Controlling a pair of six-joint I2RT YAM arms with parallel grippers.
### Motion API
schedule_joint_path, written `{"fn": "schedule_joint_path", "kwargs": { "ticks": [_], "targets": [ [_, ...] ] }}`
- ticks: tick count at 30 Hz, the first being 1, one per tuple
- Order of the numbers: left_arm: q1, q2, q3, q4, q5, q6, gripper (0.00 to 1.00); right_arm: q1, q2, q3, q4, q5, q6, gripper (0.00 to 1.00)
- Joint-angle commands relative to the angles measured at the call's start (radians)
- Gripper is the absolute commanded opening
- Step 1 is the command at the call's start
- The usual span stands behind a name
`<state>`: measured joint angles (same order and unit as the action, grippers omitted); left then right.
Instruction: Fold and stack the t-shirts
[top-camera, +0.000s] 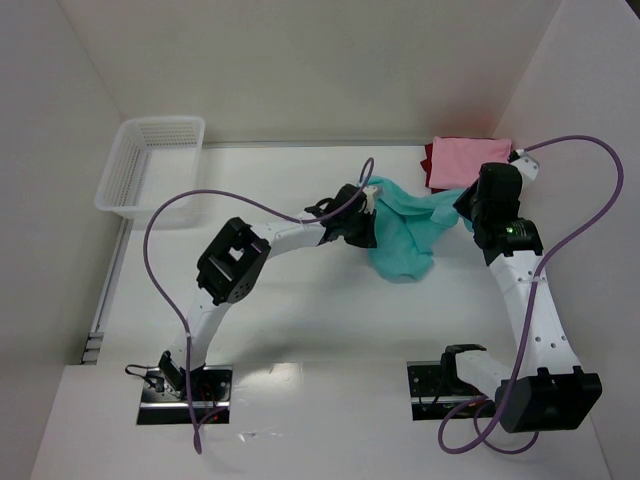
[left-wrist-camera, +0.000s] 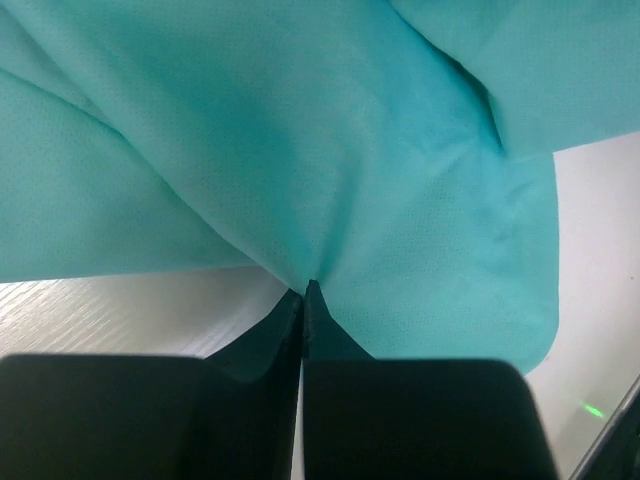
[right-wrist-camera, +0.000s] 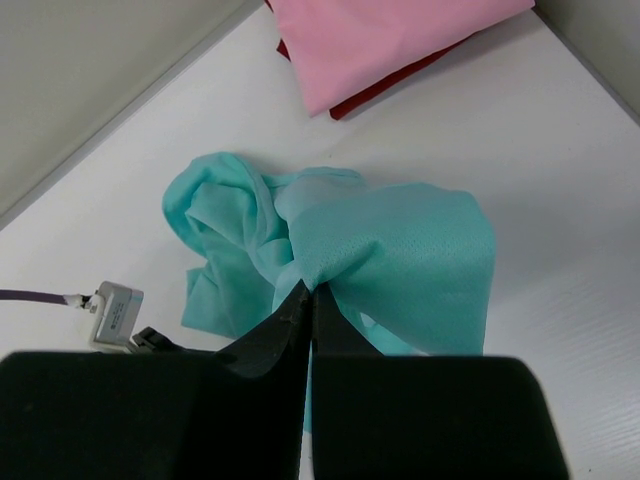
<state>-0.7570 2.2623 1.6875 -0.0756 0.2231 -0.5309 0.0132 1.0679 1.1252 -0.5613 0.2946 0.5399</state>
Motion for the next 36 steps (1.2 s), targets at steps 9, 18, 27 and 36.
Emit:
{"fn": "schedule_joint_path", "kwargs": {
  "ticks": [9, 18, 27, 36],
  "targets": [
    [0.168, -0.514, 0.007, -0.221, -0.322, 0.123, 0.00, -0.013, 0.057, 0.186, 0.094, -0.071, -0.051, 0.01],
    [0.275, -0.894, 0.147, -0.377, -0.701, 0.341, 0.00, -0.013, 0.179, 0.526, 0.107, -0.227, -0.093, 0.01],
    [0.275, -1.099, 0.043, -0.352, -0.781, 0.362, 0.00, -0.013, 0.127, 0.667, 0.123, -0.342, -0.072, 0.01],
    [0.275, -1.150, 0.002, -0.352, -0.791, 0.348, 0.00, -0.013, 0.083, 0.660, 0.126, -0.361, -0.071, 0.01]
  ]
}}
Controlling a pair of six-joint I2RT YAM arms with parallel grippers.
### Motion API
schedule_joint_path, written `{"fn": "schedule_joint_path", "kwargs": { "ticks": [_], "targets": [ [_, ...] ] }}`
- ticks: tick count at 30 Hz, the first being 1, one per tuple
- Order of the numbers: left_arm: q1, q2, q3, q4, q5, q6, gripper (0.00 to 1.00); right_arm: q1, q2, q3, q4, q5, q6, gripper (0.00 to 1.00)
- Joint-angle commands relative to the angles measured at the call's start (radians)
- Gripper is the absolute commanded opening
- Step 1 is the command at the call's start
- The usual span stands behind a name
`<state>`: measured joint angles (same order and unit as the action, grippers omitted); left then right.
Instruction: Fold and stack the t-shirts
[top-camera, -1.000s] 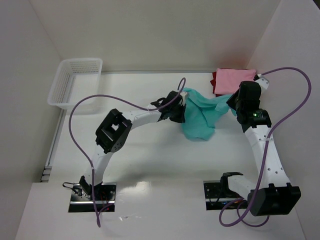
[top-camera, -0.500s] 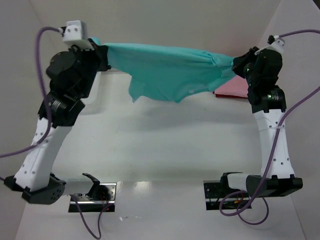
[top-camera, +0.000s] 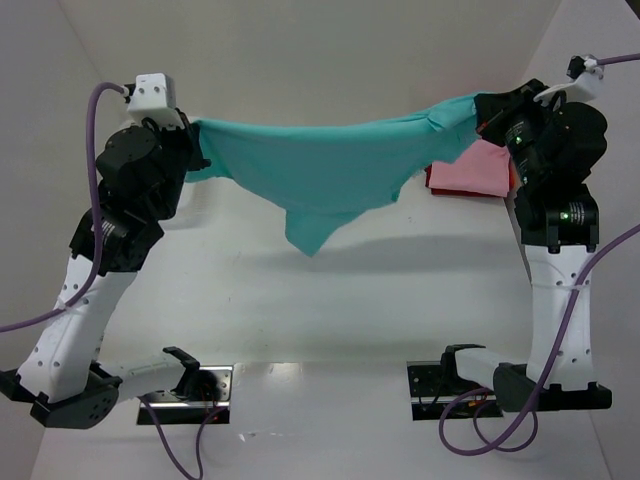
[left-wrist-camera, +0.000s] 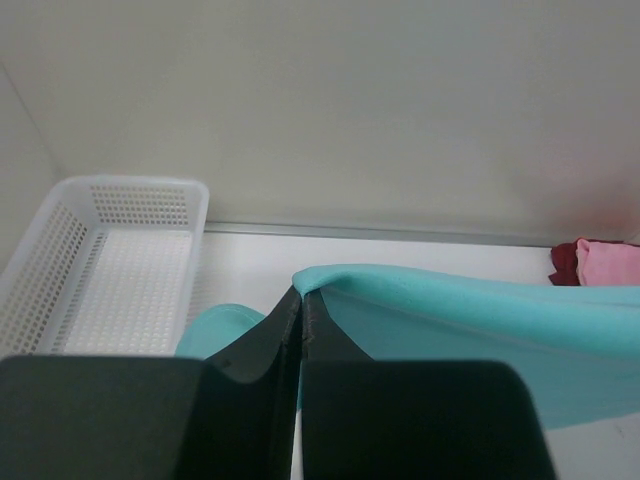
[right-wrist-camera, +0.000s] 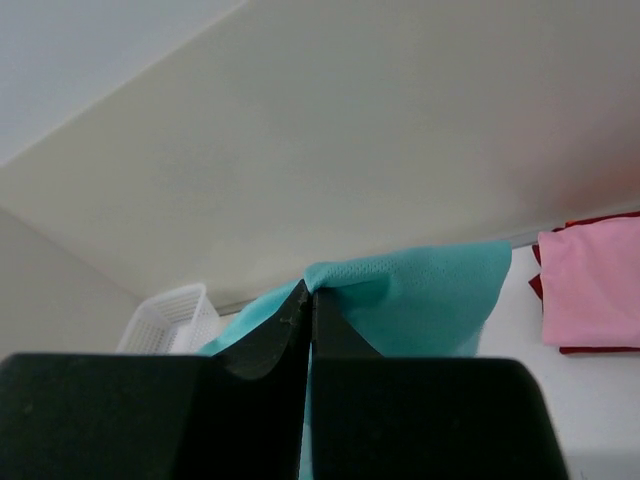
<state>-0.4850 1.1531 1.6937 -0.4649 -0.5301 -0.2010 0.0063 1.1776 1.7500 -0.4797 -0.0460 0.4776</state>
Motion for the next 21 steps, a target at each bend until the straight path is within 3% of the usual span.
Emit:
{"fn": "schedule_joint_path", "kwargs": {
  "ticks": [1, 16, 21],
  "targets": [
    [0.003, -0.047, -0.011, 0.037, -0.037, 0.014, 0.00, -0.006, -0.027, 0.047, 0.040, -0.026, -0.012, 0.01],
    [0.003, -0.184, -0.165, -0.034, 0.034, -0.035, 0.00, -0.006, 0.001, 0.182, -0.017, -0.085, -0.039, 0.01],
    [0.003, -0.246, -0.229, -0.063, 0.115, -0.035, 0.00, -0.006, 0.001, 0.199, -0.033, -0.133, -0.030, 0.01]
  ]
}}
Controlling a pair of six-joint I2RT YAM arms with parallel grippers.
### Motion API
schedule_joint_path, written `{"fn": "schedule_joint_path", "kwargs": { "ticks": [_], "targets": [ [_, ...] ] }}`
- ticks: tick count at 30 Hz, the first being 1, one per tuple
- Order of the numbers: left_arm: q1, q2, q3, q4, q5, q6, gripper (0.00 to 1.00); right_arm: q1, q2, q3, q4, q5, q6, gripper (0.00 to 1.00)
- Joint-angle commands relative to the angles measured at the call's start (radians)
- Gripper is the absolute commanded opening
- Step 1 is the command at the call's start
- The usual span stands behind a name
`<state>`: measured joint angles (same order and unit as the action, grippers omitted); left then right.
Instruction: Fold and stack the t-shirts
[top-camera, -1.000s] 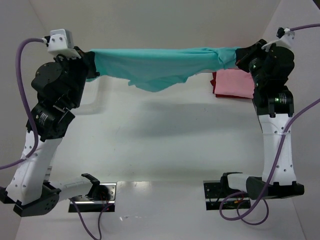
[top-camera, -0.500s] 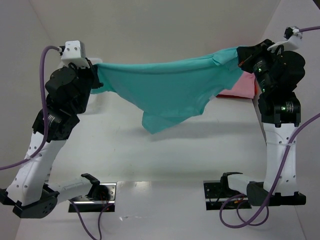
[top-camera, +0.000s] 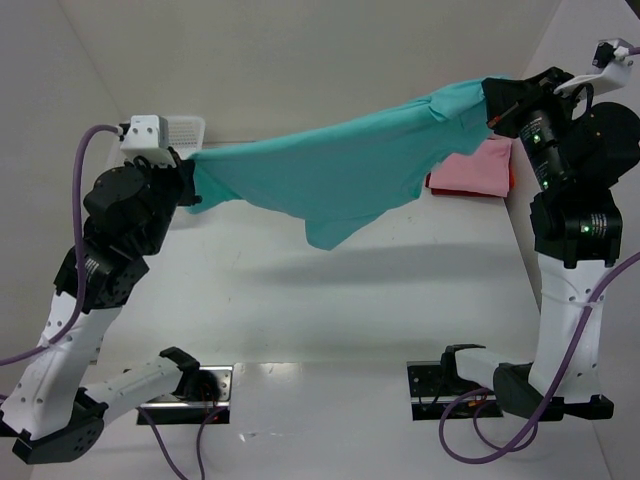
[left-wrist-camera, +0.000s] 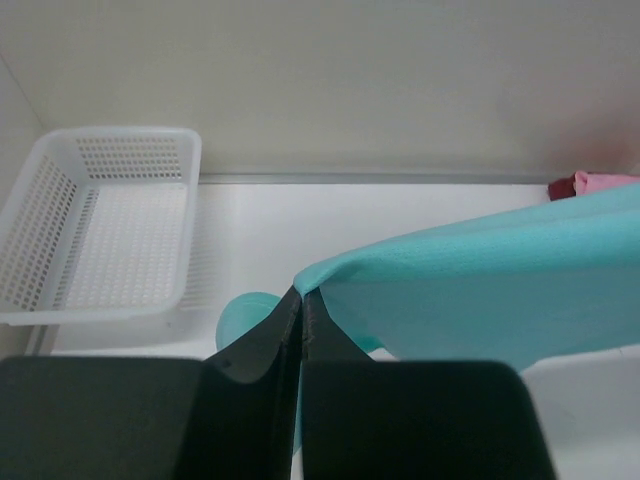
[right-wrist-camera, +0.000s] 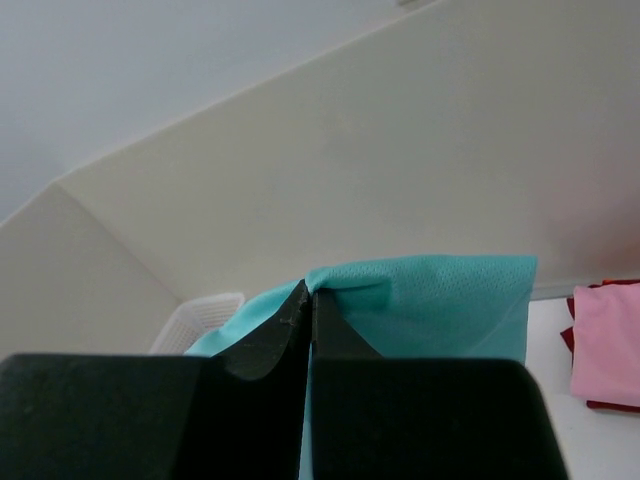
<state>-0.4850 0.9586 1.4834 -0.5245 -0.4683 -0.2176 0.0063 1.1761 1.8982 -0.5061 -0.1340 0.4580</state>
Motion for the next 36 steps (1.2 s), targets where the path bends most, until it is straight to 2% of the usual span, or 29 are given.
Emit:
{"fn": "schedule_joint_path", "kwargs": {
  "ticks": [1, 7, 12, 17, 23, 26, 29, 33, 36],
  "targets": [
    [0.003, -0.055, -0.028, -0.014, 0.088, -0.019, 0.00, -0.006, 0.002, 0.055, -0.009, -0.056, -0.010, 0.01],
    [0.003, -0.104, -0.154, -0.077, 0.316, -0.013, 0.00, -0.006, -0.013, 0.026, -0.063, -0.078, -0.030, 0.01],
    [0.003, -0.177, -0.308, -0.098, 0.471, -0.121, 0.00, -0.006, -0.099, -0.228, -0.085, -0.042, -0.029, 0.01],
    [0.003, -0.231, -0.422, -0.163, 0.460, -0.201, 0.00, -0.006, -0.192, -0.518, -0.074, -0.064, 0.016, 0.01],
    [0.003, -0.103, -0.422, -0.245, 0.379, -0.242, 0.00, -0.006, -0.187, -0.691, -0.015, -0.076, 0.027, 0.01],
    [0.003, -0.032, -0.413, -0.268, 0.285, -0.298, 0.00, -0.006, -0.133, -0.704, 0.021, -0.066, 0.027, 0.01],
    [0.003, -0.004, -0.390, -0.255, 0.226, -0.339, 0.00, -0.006, -0.062, -0.651, 0.042, -0.065, 0.014, 0.01],
    [0.003, -0.052, -0.390, -0.142, 0.182, -0.336, 0.00, -0.006, 0.007, -0.534, 0.087, -0.042, 0.008, 0.01],
    [0.003, -0.034, -0.344, -0.070, 0.107, -0.268, 0.00, -0.006, 0.063, -0.390, 0.087, -0.027, -0.007, 0.01]
  ]
}}
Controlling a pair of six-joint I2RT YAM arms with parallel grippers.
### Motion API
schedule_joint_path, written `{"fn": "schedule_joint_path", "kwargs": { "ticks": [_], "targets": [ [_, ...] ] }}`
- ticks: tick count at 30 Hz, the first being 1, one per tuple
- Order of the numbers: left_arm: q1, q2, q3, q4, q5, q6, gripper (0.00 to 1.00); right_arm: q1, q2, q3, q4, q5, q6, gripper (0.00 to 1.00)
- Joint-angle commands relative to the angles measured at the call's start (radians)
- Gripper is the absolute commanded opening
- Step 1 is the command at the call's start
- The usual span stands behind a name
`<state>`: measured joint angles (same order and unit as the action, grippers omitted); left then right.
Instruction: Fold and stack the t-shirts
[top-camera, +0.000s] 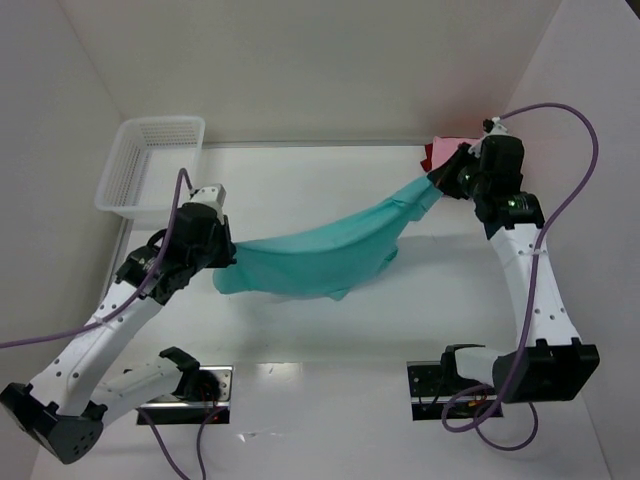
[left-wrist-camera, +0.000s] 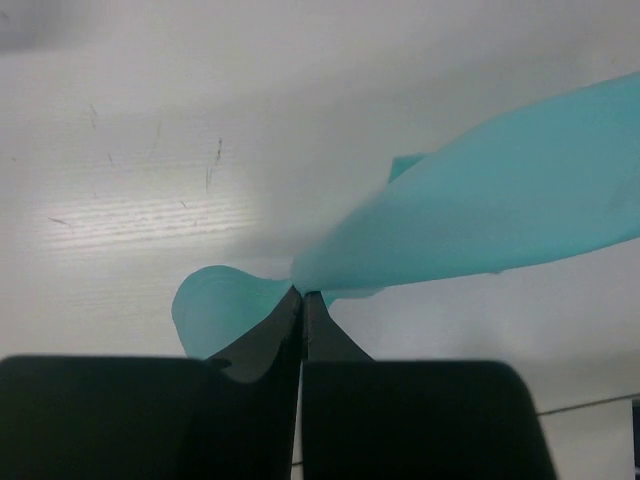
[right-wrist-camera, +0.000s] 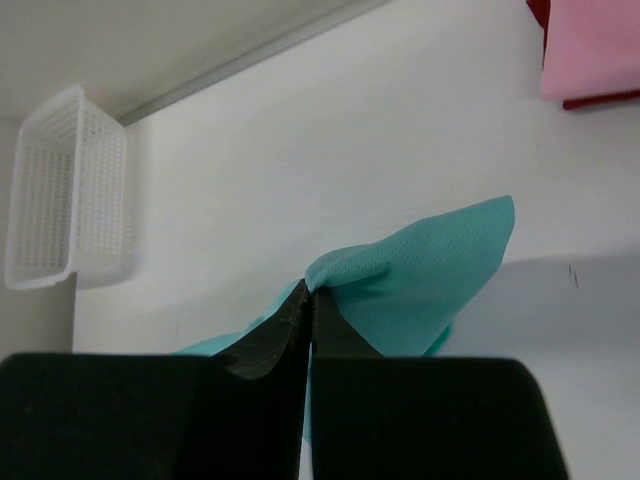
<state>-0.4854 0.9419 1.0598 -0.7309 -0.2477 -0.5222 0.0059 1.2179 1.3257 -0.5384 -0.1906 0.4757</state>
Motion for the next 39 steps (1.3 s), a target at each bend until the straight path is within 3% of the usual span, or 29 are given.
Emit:
{"fn": "schedule_joint_path", "kwargs": {
  "ticks": [1, 7, 10, 12, 17, 19, 20, 21, 22, 23, 24, 29, 32, 37, 39],
  "targets": [
    [0.004, 0.013, 0.117, 0.153, -0.143, 0.069, 0.00, -0.006, 0.068, 0.265, 0.120, 0.016, -0.039, 0.01],
    [0.004, 0.178, 0.346, 0.212, -0.210, 0.196, 0.00, -0.006, 0.178, 0.543, 0.100, -0.019, -0.045, 0.01],
    [0.004, 0.160, 0.343, 0.225, -0.157, 0.191, 0.00, -0.006, 0.155, 0.595, 0.090, -0.056, -0.045, 0.01],
    [0.004, 0.159, 0.321, 0.224, -0.131, 0.167, 0.00, -0.006, 0.112, 0.534, 0.090, -0.069, -0.045, 0.01],
    [0.004, 0.133, 0.183, 0.126, -0.040, 0.077, 0.01, -0.006, -0.052, 0.171, 0.072, -0.132, -0.045, 0.01],
    [0.004, 0.153, 0.156, 0.087, 0.015, 0.064, 0.23, -0.003, -0.136, 0.020, 0.037, -0.157, -0.021, 0.01],
    [0.004, 0.173, 0.146, 0.077, 0.043, 0.053, 0.39, 0.008, -0.157, -0.018, 0.022, -0.161, -0.012, 0.01],
    [0.004, 0.181, 0.146, 0.070, 0.056, 0.048, 0.57, 0.013, -0.182, -0.058, 0.007, -0.180, -0.001, 0.01],
    [0.004, 0.181, 0.144, 0.070, 0.065, 0.028, 0.87, 0.037, -0.218, -0.112, -0.009, -0.199, 0.017, 0.01],
    [0.004, 0.181, 0.135, 0.070, 0.065, 0.028, 0.89, 0.045, -0.236, -0.135, -0.012, -0.210, 0.019, 0.01],
    [0.004, 0.181, 0.135, 0.071, 0.063, 0.027, 1.00, 0.045, -0.254, -0.154, -0.027, -0.219, 0.029, 0.01],
    [0.004, 0.182, 0.160, 0.102, 0.031, 0.075, 1.00, 0.045, -0.294, -0.187, -0.123, -0.256, 0.029, 0.01],
    [0.004, 0.278, 0.184, 0.149, 0.062, 0.145, 1.00, 0.054, -0.312, -0.210, -0.168, -0.265, 0.008, 0.01],
    [0.004, 0.452, 0.238, 0.221, 0.192, 0.219, 1.00, 0.054, -0.365, -0.283, -0.199, -0.254, 0.011, 0.01],
    [0.004, 0.543, 0.250, 0.294, 0.309, 0.252, 1.00, 0.054, -0.382, -0.312, -0.210, -0.243, 0.020, 0.01]
  ]
}}
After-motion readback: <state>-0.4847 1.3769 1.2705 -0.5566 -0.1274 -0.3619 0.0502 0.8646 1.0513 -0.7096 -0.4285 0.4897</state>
